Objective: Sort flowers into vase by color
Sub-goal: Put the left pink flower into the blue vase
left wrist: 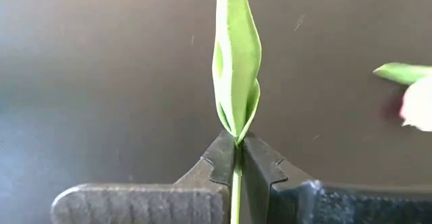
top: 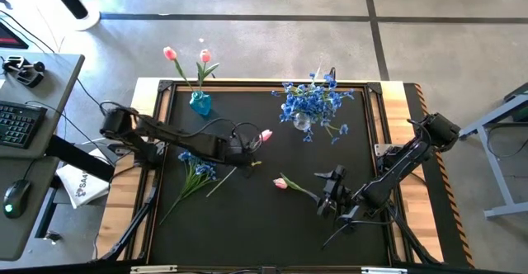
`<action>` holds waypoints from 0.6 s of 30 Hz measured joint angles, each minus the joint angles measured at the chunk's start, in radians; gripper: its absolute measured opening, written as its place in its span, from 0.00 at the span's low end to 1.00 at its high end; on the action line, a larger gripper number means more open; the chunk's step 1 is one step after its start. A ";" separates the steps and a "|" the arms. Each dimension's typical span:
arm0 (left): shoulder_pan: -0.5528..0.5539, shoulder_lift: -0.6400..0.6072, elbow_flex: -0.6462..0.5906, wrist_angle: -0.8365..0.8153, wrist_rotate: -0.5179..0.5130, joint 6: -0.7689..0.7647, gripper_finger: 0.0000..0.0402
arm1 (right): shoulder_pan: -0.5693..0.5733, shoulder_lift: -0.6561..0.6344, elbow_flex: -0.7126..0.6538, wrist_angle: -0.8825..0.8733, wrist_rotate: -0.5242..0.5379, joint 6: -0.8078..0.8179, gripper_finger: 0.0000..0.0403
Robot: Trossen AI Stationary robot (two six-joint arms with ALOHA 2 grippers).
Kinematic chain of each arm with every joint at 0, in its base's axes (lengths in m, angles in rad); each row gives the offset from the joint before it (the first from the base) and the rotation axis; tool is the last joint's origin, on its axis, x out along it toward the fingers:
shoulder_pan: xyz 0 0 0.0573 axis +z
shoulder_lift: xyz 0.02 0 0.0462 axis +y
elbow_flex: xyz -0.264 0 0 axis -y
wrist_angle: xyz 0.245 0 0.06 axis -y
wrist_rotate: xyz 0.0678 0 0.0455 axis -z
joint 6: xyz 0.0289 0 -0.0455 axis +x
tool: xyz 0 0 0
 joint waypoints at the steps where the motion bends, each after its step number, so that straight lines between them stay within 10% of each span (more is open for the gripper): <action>1: -0.010 -0.020 0.000 0.007 -0.028 0.016 0.01 | 0.000 0.000 -0.003 0.001 0.005 0.000 0.76; 18: -0.212 -0.205 0.000 0.327 -0.541 0.481 0.00 | 0.000 0.000 -0.026 0.019 0.007 0.026 0.76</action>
